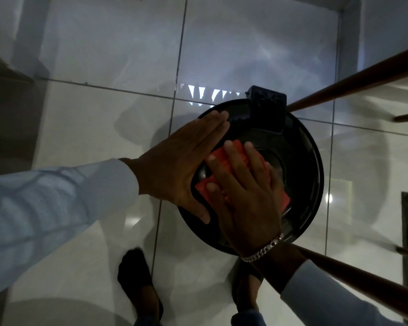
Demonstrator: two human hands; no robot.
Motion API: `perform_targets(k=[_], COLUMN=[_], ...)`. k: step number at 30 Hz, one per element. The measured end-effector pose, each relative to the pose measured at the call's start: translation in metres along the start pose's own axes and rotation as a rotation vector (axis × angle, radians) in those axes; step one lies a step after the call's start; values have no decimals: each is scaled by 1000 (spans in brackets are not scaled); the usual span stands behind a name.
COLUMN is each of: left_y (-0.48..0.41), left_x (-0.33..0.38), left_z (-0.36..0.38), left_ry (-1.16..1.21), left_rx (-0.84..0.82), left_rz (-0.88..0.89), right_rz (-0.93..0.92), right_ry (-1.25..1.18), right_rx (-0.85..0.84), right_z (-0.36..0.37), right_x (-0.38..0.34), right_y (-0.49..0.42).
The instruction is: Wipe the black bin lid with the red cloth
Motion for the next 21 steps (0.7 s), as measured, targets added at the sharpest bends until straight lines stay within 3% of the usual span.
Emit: perform_targets(k=[5, 11, 17, 21], left_y=[0, -1, -2, -1], left_x=[0, 2, 6, 4], left_z=[3, 1, 4, 5], left_ry=[-23, -1, -49, -64], left_rx=[-15, -20, -103, -146], left_rz=[5, 30, 84, 75], right_rz=[-297, 21, -366, -283], right_ry=[40, -35, 1, 33], right_rx=[-66, 30, -65, -77], right_z=[3, 1, 6, 3], right_x=[-2, 3, -13, -3], right_y=[24, 2, 36, 24])
Point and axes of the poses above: each hand's wrist, its own y-axis away from the middle knuckle, its own z-axis out of the palm, x = y × z, the point moved 9 cm from there along -y, towards the middle knuckle
